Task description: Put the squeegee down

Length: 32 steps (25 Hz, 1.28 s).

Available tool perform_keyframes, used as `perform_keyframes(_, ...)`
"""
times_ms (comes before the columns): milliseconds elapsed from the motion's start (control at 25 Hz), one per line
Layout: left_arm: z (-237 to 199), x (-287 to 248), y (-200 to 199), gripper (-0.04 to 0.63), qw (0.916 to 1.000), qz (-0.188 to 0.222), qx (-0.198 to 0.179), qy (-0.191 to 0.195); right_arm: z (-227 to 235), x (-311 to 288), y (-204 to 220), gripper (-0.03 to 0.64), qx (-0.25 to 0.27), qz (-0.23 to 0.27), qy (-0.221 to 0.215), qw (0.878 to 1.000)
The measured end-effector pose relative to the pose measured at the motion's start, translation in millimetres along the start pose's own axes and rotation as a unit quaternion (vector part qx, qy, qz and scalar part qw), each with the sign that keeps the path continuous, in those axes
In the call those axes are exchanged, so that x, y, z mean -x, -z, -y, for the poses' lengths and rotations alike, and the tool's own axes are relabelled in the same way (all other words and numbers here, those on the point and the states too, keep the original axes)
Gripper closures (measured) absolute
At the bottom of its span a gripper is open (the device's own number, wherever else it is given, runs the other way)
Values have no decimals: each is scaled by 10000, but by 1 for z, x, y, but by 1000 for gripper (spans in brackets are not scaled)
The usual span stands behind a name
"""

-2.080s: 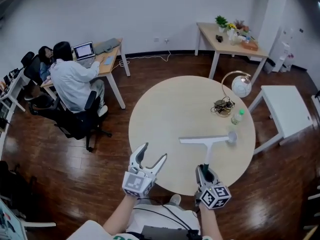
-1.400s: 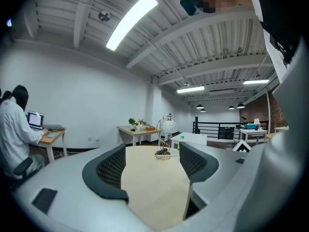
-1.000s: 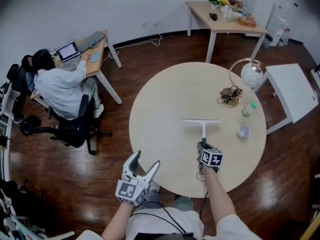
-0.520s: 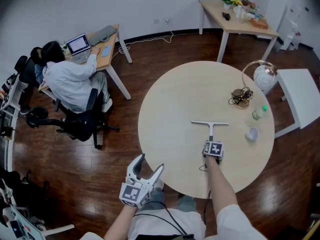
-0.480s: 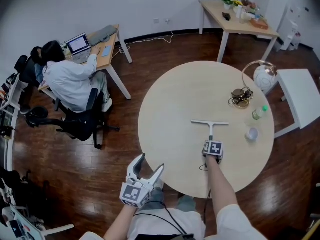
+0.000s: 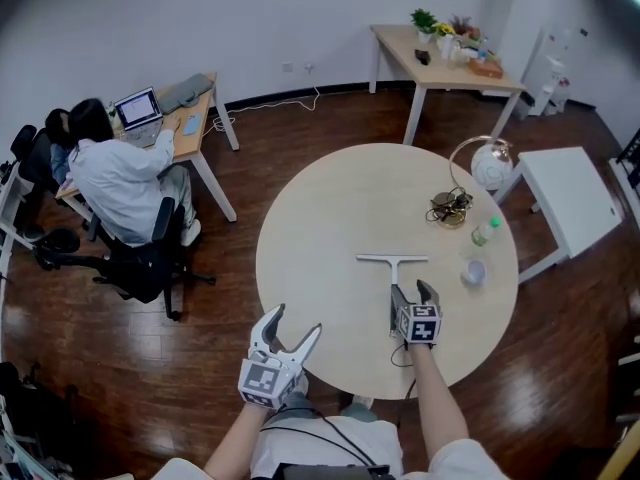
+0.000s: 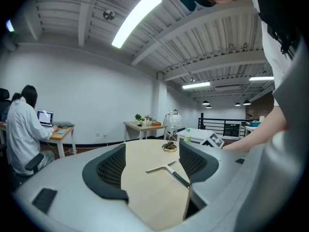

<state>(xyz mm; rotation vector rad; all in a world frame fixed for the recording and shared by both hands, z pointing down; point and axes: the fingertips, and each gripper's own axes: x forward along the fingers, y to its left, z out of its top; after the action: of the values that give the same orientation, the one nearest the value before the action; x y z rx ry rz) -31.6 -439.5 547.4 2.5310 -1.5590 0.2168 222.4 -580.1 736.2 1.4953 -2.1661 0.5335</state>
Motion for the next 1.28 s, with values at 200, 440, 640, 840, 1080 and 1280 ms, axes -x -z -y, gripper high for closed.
perform_keyframes(200,-13,-12,-16,256,9994,256,-233,56,-25,94,-79,191,-10,1645,-318,9859)
perform_keyframes(440,-3,-15,-51,256,9973,676,-216,203,-53,207,-140,167,-251,3183,-262,9473)
perform_keyframes(640,10,-11,-69,256,9949,911,-286,322,-74,255,-160,175,467,3630,32,9306)
perform_keyframes(840,13,-9,-77,256,9942,977,-266,368,-79,256,-160,179,630,3405,340,9375)
perform_keyframes(1080,13,-2,-86,256,9941,1037,-141,282,-80,251,-157,179,412,3345,253,9412)
perform_keyframes(1280,12,-2,-78,256,9949,968,-89,262,-93,247,-159,181,471,3345,111,9412)
